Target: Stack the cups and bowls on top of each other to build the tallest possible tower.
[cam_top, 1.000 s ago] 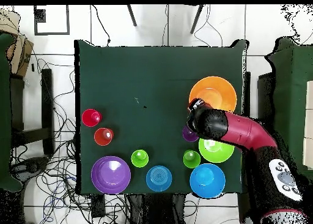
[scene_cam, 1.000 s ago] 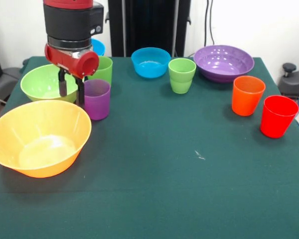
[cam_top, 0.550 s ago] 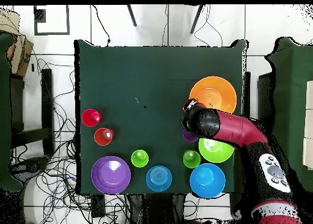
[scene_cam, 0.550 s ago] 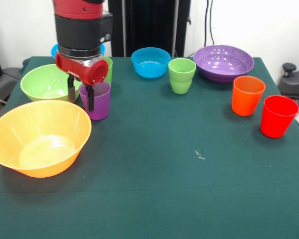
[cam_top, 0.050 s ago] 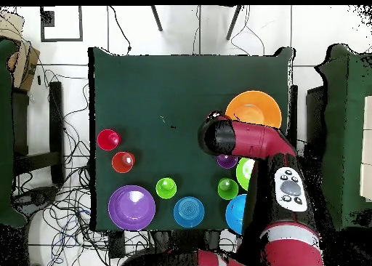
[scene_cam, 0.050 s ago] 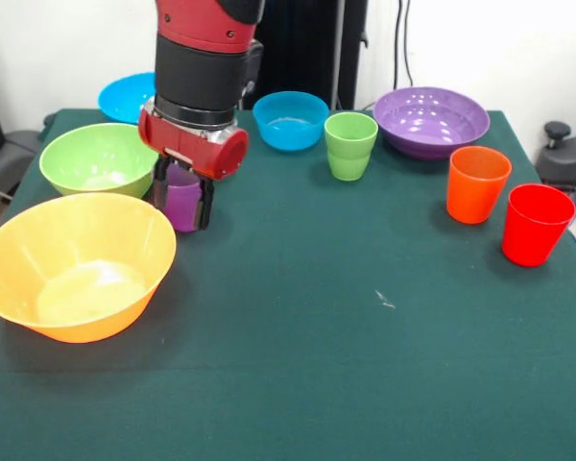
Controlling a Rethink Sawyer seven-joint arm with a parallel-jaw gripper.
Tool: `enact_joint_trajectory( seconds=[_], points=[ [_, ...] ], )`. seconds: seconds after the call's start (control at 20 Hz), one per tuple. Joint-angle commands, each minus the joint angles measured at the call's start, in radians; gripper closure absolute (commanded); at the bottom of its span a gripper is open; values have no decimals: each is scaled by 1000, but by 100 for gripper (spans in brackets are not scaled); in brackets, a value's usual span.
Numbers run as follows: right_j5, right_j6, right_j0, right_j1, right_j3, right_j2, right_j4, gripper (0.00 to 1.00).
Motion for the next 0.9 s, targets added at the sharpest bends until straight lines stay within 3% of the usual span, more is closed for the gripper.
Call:
enact_joint_trajectory(
  seconds=[0.05,0.2,0.3,0.6,0.9],
  points=[
    [-6,-39,-21,22,-121,18,-69,0],
    [-11,-106,-28,-12,-133,-3,-124,0],
    [-16,-167,-66,-30,-122,34,-145,0],
    [-41,-140,-75,17,-160,39,-189,0],
    [-32,-42,-15,97,-258,-15,-198,0]
  ],
)
